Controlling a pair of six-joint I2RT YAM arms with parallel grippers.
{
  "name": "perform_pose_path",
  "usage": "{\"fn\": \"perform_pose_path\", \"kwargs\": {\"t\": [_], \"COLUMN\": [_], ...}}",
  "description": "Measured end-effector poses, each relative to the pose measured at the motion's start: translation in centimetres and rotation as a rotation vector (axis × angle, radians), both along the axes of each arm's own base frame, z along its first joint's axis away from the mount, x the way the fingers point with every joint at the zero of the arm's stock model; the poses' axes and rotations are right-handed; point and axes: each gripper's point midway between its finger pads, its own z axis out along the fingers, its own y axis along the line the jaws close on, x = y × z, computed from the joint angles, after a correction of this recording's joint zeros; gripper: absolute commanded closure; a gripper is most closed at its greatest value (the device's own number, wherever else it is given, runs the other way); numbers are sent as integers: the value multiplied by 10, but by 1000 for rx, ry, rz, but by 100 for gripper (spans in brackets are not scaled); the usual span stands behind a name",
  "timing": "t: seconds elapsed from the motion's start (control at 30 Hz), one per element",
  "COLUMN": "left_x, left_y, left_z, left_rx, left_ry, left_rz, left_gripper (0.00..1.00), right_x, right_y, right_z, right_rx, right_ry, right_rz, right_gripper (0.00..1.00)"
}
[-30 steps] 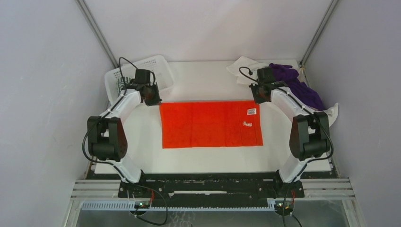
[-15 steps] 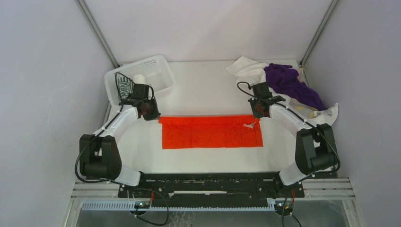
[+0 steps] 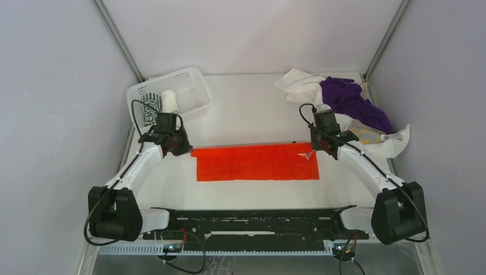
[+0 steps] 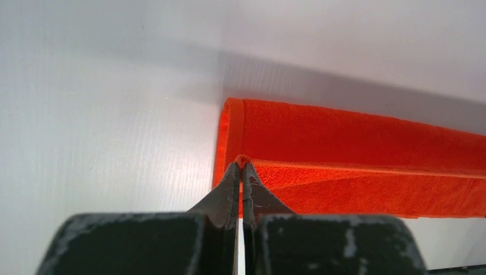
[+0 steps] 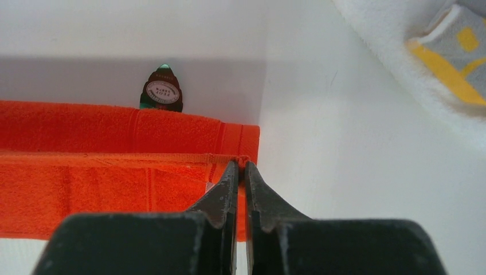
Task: Roll the towels
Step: Fold the towel at the center of the board.
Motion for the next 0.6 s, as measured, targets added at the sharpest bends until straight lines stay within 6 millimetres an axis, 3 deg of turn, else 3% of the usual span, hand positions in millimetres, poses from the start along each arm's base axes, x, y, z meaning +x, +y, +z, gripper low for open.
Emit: {"fn": "perform_pose_path", "kwargs": {"t": [0.13,0.23,0.5,0.6], "left_x": [-7,-15,-42,-42], "left_y": [0,1,-3,-6], "left_z": [9,4,-46,-54], "left_rx": [-10,-17,-54,-64], "left_ry": [-34,-26,126,152], "left_rz": [7,20,65,74], "left_gripper": [100,100,100,100], "right_x": [-10,-19,-52,-53], "right_y": [0,2,-6,-7], "right_z": [5,2,-54,-61], "right_rx": [36,74,176,202], "right_ry": [-23,-23,165,195], "right_rz": [-21,-40,-154,-180], "right_gripper": [100,100,100,100]}}
